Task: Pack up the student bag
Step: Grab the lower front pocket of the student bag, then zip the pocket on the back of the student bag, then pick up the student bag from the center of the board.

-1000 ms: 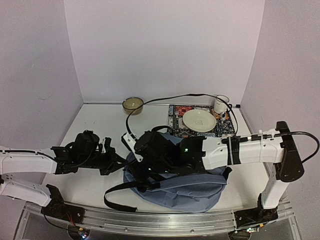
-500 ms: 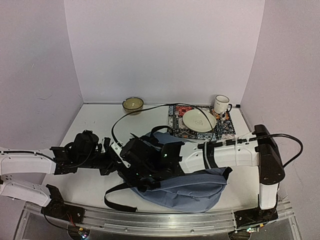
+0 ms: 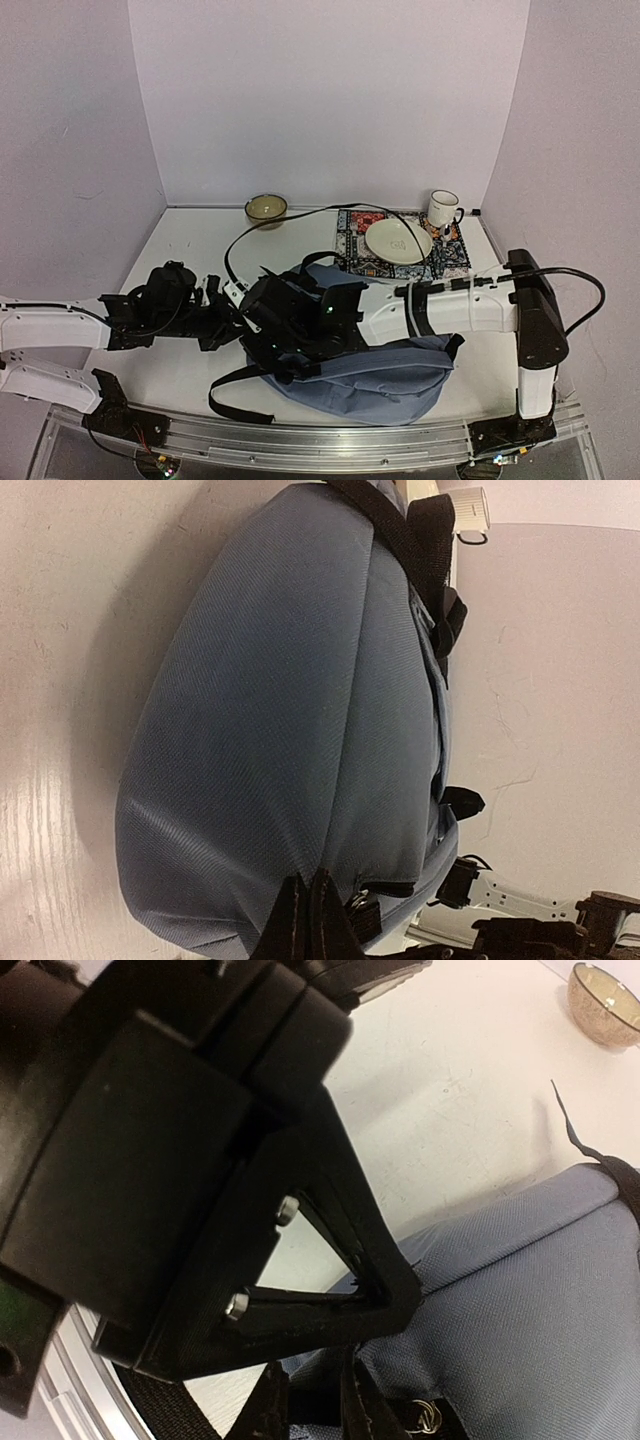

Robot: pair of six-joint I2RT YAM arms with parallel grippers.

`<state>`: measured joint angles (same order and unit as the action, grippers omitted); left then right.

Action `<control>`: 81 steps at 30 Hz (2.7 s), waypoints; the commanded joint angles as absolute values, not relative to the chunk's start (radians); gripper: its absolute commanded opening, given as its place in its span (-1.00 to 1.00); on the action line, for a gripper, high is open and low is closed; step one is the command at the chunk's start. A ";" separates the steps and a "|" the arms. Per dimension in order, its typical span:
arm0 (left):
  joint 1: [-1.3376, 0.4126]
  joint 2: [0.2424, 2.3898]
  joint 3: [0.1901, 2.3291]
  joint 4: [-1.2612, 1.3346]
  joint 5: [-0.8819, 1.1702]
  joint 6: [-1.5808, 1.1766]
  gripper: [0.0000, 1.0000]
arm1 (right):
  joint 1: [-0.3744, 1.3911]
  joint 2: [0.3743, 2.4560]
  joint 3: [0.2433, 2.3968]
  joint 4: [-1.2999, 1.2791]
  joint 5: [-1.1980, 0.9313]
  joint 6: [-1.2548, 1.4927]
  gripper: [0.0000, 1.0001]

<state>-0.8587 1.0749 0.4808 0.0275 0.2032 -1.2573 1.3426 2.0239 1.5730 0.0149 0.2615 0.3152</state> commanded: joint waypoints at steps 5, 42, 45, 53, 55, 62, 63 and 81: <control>-0.867 1.036 0.486 0.154 0.195 -1.246 -1.00 | 1.346 1.923 1.527 0.002 0.269 0.348 -0.84; -0.676 0.899 0.516 -0.270 -0.366 -1.162 -1.00 | 1.347 1.542 1.007 -0.084 0.346 0.687 -1.00; -0.672 0.905 0.513 -0.282 -0.386 -1.150 -1.00 | 1.347 1.552 1.004 -0.086 0.345 0.694 -1.00; -0.672 0.900 0.519 -0.283 -0.366 -1.052 -0.91 | 1.344 1.691 1.183 -0.087 0.355 0.626 -0.91; -0.672 0.881 0.522 -0.286 -0.377 -1.023 -0.82 | 1.338 1.719 1.238 -0.087 0.351 0.607 -0.72; -0.670 0.911 0.547 -0.333 -0.449 -1.001 -0.65 | 1.242 1.769 1.327 -0.079 0.273 0.564 -0.31; -0.670 0.921 0.552 -0.337 -0.451 -1.001 -0.61 | 1.231 1.768 1.335 -0.077 0.269 0.558 -0.17; -0.644 1.017 0.719 -0.389 -0.381 -0.725 0.83 | 0.878 1.427 0.982 -0.065 0.200 0.664 0.97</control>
<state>-0.6487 0.9852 0.6561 -0.3689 -0.4212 -0.8259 0.9625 1.5499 1.0869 -0.0351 0.2301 0.6043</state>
